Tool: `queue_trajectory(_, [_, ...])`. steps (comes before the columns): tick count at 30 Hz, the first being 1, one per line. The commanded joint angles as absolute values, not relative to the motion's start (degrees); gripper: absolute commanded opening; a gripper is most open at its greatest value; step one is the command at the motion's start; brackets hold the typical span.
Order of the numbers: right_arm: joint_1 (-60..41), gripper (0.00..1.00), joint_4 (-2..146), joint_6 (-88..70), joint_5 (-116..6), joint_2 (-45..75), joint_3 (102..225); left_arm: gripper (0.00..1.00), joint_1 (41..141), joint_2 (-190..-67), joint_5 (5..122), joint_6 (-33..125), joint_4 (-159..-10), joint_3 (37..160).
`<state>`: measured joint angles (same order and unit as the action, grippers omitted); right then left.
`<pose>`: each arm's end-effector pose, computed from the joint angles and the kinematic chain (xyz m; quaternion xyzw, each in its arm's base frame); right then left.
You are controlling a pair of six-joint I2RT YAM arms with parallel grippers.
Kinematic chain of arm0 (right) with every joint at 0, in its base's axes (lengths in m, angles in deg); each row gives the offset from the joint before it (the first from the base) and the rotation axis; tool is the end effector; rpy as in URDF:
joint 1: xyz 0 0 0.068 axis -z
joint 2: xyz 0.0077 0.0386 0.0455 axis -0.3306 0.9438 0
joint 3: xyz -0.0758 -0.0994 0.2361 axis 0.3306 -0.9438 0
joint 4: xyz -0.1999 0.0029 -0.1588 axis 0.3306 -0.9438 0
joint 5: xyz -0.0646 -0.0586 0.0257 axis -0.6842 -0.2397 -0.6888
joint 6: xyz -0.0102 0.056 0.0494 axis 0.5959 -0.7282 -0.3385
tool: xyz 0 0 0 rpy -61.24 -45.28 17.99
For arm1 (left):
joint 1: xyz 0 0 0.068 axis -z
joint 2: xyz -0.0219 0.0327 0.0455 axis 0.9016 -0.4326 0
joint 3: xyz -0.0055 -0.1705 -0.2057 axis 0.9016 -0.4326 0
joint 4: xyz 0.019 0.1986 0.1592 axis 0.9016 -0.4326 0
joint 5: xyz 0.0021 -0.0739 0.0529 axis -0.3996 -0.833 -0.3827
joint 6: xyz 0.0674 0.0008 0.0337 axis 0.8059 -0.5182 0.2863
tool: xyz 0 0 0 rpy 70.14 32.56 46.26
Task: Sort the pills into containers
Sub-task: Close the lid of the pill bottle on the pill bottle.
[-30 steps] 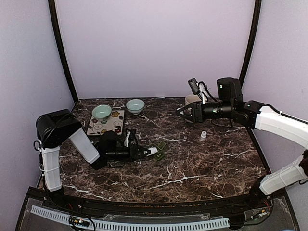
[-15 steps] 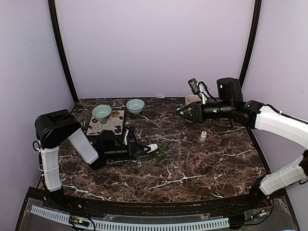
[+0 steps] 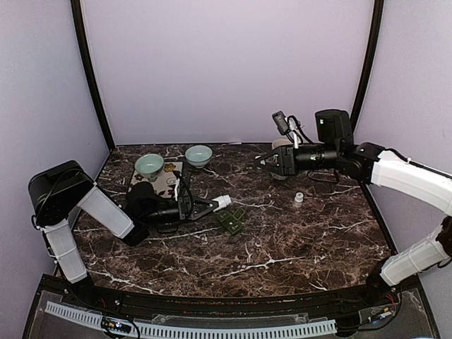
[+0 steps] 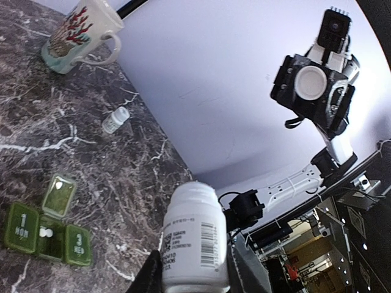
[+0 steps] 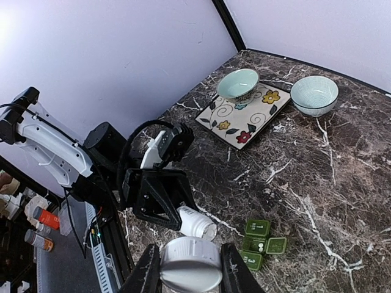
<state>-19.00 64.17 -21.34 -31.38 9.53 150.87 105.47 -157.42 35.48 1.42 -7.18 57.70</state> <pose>0.2325 0.2252 0.3244 -0.2791 0.7588 0.4550 0.3732 0.2276 -0.2487 0.1641 0.1454 0.6630 -0.6673 0.3065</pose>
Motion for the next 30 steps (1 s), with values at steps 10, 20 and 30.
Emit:
queue_trajectory(10, [-20.9, 0.0, 59.4, -20.1, -24.8, 12.5, 163.9, 0.0, 102.4, -143.4, 23.1, 0.5, -16.1, 68.3])
queue_trajectory(20, [-23.9, 0.0, 53.0, -16.9, -21.4, 16.6, 173.8, 0.0, 100.0, -139.6, 19.0, -1.9, -19.7, 75.7])
queue_trajectory(30, [-25.3, 0.0, 49.8, -14.9, -21.0, 19.0, 177.6, 0.0, 98.1, -139.8, 17.0, -4.3, -18.4, 78.5])
